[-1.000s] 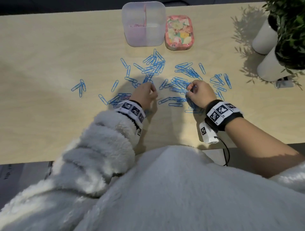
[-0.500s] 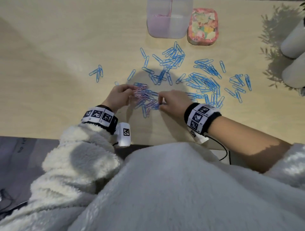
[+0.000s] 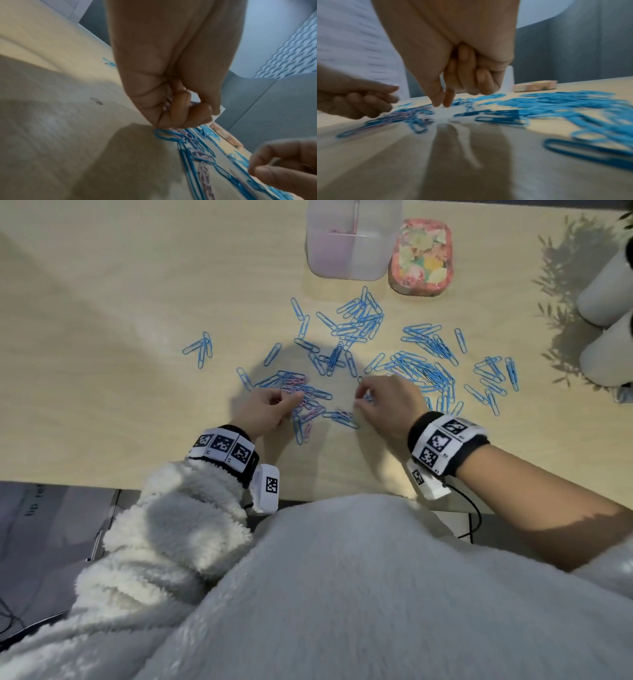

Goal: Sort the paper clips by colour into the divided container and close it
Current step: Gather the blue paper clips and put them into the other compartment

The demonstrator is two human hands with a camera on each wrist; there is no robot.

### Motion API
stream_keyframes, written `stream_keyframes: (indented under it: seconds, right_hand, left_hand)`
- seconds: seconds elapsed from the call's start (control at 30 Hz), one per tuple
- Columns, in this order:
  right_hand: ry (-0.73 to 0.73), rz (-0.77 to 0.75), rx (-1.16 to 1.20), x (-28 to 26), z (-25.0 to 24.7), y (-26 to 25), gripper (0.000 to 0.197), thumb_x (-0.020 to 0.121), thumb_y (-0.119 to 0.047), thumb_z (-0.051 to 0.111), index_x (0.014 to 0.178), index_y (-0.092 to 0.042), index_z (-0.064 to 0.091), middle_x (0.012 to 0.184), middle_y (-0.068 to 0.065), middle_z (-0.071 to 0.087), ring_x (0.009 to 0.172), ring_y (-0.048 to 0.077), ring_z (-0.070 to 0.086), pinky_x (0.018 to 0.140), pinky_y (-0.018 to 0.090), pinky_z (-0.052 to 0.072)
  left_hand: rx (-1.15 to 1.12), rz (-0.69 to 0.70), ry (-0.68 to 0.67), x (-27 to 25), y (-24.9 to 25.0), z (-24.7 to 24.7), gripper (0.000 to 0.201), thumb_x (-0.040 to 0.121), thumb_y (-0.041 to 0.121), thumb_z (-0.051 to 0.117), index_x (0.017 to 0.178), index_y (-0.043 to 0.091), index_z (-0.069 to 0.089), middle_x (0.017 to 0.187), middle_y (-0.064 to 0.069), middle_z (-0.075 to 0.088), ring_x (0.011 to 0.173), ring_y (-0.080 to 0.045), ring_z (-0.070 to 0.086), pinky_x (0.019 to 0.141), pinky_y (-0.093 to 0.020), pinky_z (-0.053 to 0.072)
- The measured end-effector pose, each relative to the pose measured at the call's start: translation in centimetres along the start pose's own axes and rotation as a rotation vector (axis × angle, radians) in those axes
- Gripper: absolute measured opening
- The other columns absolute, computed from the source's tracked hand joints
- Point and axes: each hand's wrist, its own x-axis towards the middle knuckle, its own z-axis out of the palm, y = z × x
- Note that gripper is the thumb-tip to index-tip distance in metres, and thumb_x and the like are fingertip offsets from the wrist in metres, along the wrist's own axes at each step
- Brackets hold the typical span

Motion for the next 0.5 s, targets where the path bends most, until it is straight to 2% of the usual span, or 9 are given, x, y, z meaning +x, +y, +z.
stream_keyframes:
  seconds: [0.1,0.17,0.23,0.3,0.4,0.47,0.5]
  right_hand:
    - [-0.099,-0.056,-0.053,0.3,1.3,-1.7,0.019,0.081,-0.038,0.061,0.089,-0.021,0.063,0.1,0.006,0.066,0.099,0.027,0.058,0.074,0.032,0.036]
    - [-0.202,-0.028,0.018,1.0,1.4,-1.8,0.018,0.079,-0.033,0.065,0.087,-0.017,0.062,0.099,0.005,0.065,0.097,0.026,0.058,0.072,0.029,0.036]
    - [-0.265,0.002,0.149,1.5,1.1,-1.2,0.013,0.08,-0.025,0.067,0.083,-0.014,0.061,0.097,0.006,0.062,0.094,0.024,0.058,0.072,0.027,0.036]
    - [-0.225,0.031,0.219,1.6,0.7,-0.3,0.009,0.082,-0.021,0.064,0.08,-0.012,0.062,0.094,0.008,0.061,0.091,0.024,0.057,0.072,0.026,0.036]
    - [-0.071,0.06,0.2,1.7,-0.1,0.8,0.013,0.084,-0.017,0.055,0.078,-0.008,0.063,0.082,0.009,0.059,0.081,0.026,0.054,0.068,0.027,0.034]
    - [-0.067,0.072,0.262,1.9,-0.8,0.4,0.024,0.087,-0.015,0.046,0.064,-0.011,0.049,0.066,0.007,0.046,0.066,0.024,0.043,0.061,0.029,0.03]
    - [-0.125,0.089,0.365,1.9,-1.1,-0.1,0.03,0.088,-0.014,0.041,0.058,-0.014,0.038,0.059,0.005,0.038,0.058,0.021,0.036,0.056,0.029,0.026]
  left_hand:
    - [0.087,0.024,-0.032,-0.1,-0.2,0.3,0.039,0.09,0.029,0.057,0.054,0.019,0.046,0.036,0.012,0.048,0.036,0.001,0.04,0.04,-0.008,0.031]
    - [0.076,0.016,-0.038,-0.1,-0.4,0.5,0.03,0.091,0.024,0.057,0.061,0.021,0.051,0.041,0.012,0.05,0.038,0.002,0.042,0.045,-0.01,0.033]
    - [0.101,0.02,-0.059,-0.4,-0.1,0.5,0.022,0.092,0.021,0.055,0.07,0.022,0.055,0.054,0.011,0.052,0.042,0.005,0.045,0.052,-0.014,0.034]
    - [0.168,0.037,-0.074,-0.9,0.4,0.5,0.021,0.093,0.019,0.054,0.072,0.021,0.056,0.06,0.008,0.05,0.047,0.006,0.046,0.056,-0.016,0.034]
    - [0.245,0.075,-0.056,-1.7,0.8,0.7,0.017,0.089,0.019,0.059,0.073,0.016,0.057,0.054,0.01,0.054,0.048,0.0,0.047,0.053,-0.014,0.037]
    - [0.376,0.084,-0.019,-2.1,0.7,1.0,0.015,0.081,0.024,0.067,0.074,0.014,0.06,0.054,0.011,0.048,0.049,-0.001,0.043,0.049,-0.009,0.032]
    - [0.451,0.085,-0.008,-2.3,0.6,1.2,0.016,0.078,0.027,0.071,0.074,0.014,0.062,0.056,0.012,0.045,0.052,0.0,0.042,0.048,-0.01,0.031]
